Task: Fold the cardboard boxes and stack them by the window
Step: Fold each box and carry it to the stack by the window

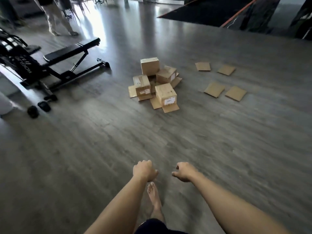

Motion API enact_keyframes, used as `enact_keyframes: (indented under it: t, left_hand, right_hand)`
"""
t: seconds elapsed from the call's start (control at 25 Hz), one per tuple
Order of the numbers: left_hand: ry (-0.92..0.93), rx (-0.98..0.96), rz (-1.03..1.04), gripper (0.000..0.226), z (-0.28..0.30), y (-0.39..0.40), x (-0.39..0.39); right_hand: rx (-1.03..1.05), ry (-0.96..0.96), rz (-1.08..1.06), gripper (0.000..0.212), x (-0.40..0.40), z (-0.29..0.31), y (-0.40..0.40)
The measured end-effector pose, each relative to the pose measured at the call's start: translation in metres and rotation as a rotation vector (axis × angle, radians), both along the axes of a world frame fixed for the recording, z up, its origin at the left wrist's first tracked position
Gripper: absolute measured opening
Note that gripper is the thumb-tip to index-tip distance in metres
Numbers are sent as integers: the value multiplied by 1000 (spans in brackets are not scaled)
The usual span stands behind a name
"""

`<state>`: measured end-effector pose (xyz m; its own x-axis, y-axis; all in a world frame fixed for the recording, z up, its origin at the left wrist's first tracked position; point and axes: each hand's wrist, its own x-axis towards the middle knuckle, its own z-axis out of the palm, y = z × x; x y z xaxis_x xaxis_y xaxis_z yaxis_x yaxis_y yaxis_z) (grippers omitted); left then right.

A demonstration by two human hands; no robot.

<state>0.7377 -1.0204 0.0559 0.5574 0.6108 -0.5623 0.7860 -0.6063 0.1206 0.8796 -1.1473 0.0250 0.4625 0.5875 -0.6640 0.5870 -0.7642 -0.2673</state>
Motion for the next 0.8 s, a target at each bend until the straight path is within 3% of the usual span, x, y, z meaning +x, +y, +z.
enact_keyframes:
  t: [0.32, 0.48, 0.64, 0.8]
  left_hand:
    - [-40, -10, -51, 54, 4, 204, 168]
    - [-7, -40, -70, 53, -3, 263, 242]
    - [10, -54, -92, 54, -18, 332, 326]
    - [-6, -36, 10, 53, -10, 408, 388]
  right_hand:
    - [15, -33, -131, 52, 156, 5, 182]
    - [0, 22, -145, 52, 218, 0, 253]
    - [-23, 22, -90, 50, 312, -12, 333]
    - [-48, 37, -27, 50, 395, -10, 414]
